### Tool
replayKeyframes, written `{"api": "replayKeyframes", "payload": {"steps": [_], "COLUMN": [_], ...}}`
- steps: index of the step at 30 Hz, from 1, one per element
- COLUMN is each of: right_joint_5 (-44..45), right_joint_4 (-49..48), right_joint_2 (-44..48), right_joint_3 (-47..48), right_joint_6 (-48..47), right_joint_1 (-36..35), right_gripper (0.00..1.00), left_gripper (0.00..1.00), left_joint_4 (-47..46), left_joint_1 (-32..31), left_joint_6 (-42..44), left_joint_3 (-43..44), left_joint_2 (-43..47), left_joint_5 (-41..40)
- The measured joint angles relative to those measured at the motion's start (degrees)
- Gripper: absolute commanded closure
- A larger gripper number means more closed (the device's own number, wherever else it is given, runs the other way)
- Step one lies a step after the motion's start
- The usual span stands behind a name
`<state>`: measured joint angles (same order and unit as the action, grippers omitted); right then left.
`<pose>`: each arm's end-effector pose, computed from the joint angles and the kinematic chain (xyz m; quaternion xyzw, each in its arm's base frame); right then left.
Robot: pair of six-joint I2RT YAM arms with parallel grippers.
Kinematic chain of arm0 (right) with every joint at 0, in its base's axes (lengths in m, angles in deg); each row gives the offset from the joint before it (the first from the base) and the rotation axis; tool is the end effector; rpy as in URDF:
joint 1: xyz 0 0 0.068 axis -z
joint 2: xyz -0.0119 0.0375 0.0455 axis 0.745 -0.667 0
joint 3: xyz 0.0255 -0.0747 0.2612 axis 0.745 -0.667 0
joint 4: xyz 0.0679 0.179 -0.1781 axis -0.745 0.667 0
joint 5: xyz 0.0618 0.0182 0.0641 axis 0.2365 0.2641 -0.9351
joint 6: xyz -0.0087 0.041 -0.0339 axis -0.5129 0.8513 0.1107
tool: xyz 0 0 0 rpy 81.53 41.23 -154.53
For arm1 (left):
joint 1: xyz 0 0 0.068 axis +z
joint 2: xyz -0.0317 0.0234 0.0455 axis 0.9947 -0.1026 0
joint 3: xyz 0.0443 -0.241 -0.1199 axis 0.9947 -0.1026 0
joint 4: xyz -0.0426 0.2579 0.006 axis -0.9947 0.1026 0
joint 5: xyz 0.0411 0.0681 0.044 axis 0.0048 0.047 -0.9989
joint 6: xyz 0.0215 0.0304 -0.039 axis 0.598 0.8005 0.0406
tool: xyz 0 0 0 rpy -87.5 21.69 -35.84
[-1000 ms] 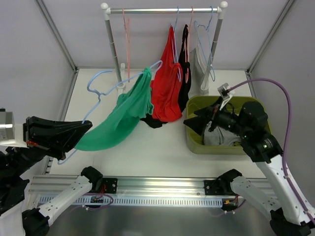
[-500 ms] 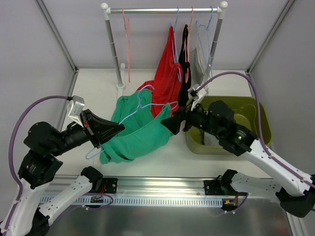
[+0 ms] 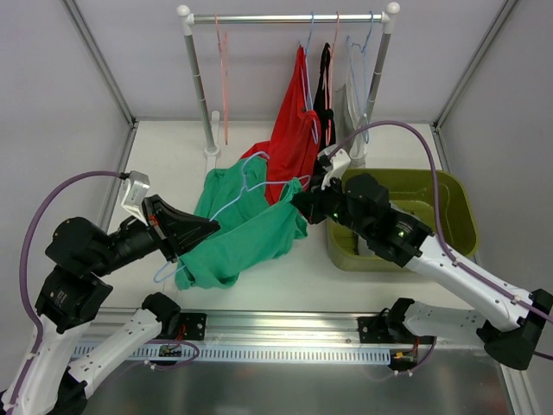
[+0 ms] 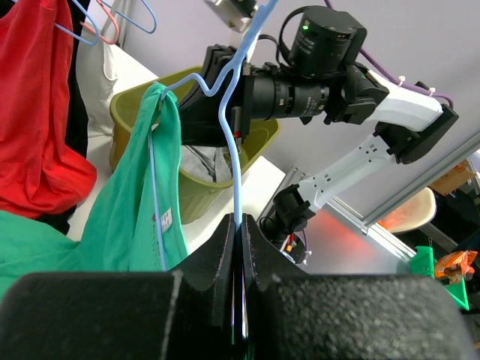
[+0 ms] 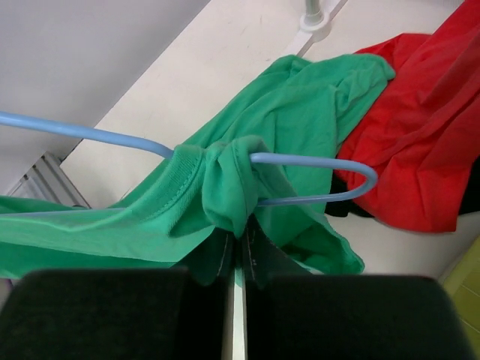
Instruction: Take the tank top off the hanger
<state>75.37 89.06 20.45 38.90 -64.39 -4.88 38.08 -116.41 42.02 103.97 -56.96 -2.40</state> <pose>0.1491 0.1944 0.3907 -0.2977 0.6993 0.2887 0.5823 0.0433 -0.0474 0.4551 0.2151 0.6042 -0.5099 0.5733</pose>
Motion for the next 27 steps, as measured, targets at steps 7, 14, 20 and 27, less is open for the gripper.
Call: {"api": "replayKeyframes", "payload": {"steps": [7, 14, 20, 27], "right_joint_5": [4.7, 3.4, -1.2, -20.4], "right_joint_4": [1.1, 2.5, 3.9, -0.7], "right_joint_2": [6.3, 6.8, 4.3, 5.7], "right_joint_3": [-1.1, -1.7, -2.1, -8.5], "right_joint_6": [-0.9, -0.4, 0.2, 3.2], "right_joint_1": [4.2, 14.4, 15.6, 15.9], "right_gripper": [1.0, 1.0, 1.0, 1.0], "left_gripper": [1.0, 1.0, 1.0, 1.0], "left_joint_4": [0.0, 0.0, 0.3, -5.5], "left_joint_1": [0.0, 0.0, 0.0, 0.0], "left_joint_6": [0.3, 1.3, 1.6, 1.8], "left_joint_3": [-1.2, -1.3, -0.2, 1.7], "left_joint_2": [0.7, -0.9, -1.7, -2.3], "left_joint_5": [0.1, 5.0, 5.9, 4.0]}}
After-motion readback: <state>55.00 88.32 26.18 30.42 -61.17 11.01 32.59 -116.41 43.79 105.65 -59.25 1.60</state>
